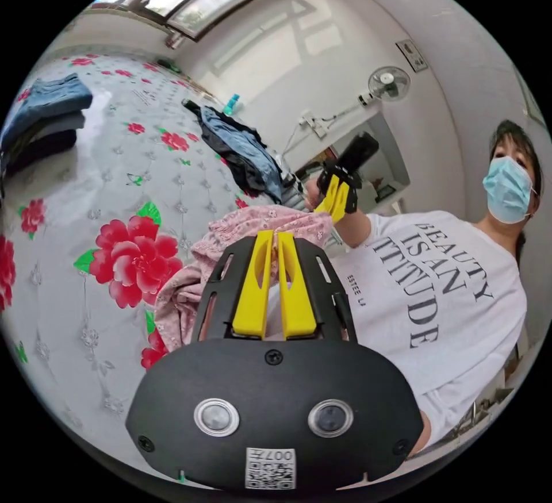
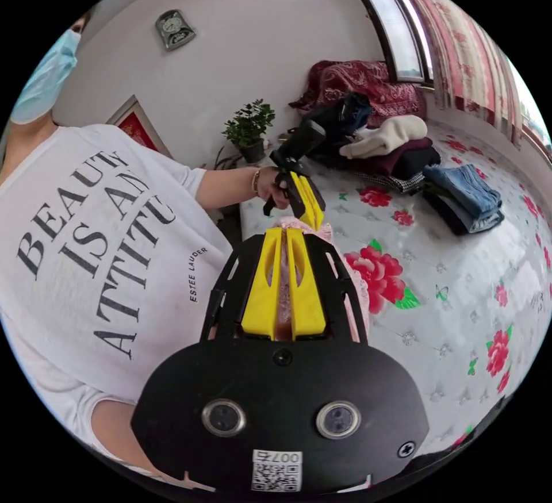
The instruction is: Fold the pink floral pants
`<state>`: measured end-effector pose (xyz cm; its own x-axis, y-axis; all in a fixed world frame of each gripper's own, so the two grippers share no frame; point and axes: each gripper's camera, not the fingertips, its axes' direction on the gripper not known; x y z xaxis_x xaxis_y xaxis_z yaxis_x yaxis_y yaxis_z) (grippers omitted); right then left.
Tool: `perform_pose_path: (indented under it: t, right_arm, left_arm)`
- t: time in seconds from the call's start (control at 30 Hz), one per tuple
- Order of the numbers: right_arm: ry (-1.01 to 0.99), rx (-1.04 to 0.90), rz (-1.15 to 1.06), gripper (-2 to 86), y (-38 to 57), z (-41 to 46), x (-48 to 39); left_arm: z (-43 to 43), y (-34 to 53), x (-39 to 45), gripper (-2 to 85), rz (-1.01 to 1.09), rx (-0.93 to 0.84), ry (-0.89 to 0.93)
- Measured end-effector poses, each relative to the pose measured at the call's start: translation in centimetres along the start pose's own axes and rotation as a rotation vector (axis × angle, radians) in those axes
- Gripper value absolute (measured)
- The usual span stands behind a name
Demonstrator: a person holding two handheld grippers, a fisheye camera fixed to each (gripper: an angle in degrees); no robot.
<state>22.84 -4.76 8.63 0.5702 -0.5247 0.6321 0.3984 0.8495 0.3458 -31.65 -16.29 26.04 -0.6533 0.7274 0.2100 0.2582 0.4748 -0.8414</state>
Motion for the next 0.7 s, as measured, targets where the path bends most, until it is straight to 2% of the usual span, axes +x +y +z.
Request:
perform_pose_path:
  t: [0.2, 0.27, 0.37, 0.63, 0.7]
  right_arm:
    - [0.155, 0.249, 0.284, 5.0, 3.5, -2.6, 2.7]
    - [0.188, 0.244, 0.343, 6.6, 4.4, -2.1, 3.5]
    - [0.124, 0.118, 0.371, 8.4, 4.3, 1.3, 4.4]
    - [-0.098, -0.157, 0.402, 8.5, 0.6, 15.1, 6.2]
    - [-0.107, -0.299, 0.413, 5.8, 0.4, 18.3, 7.3]
  left_arm:
    - [-4.1, 1.4, 2.8, -0.9, -0.068, 0.323, -0.076]
    - [-6.5, 0.6, 6.3, -1.0, -0.025, 0.440, -0.180]
    - [-8.6, -0.9, 11.4, -1.0, 0.043, 0.530, -0.362]
    - [-10.2, -2.2, 19.0, -1.0, 0.094, 0.765, -0.581]
    - [-10.5, -2.4, 19.9, -1.0, 0.094, 0.795, -0.635]
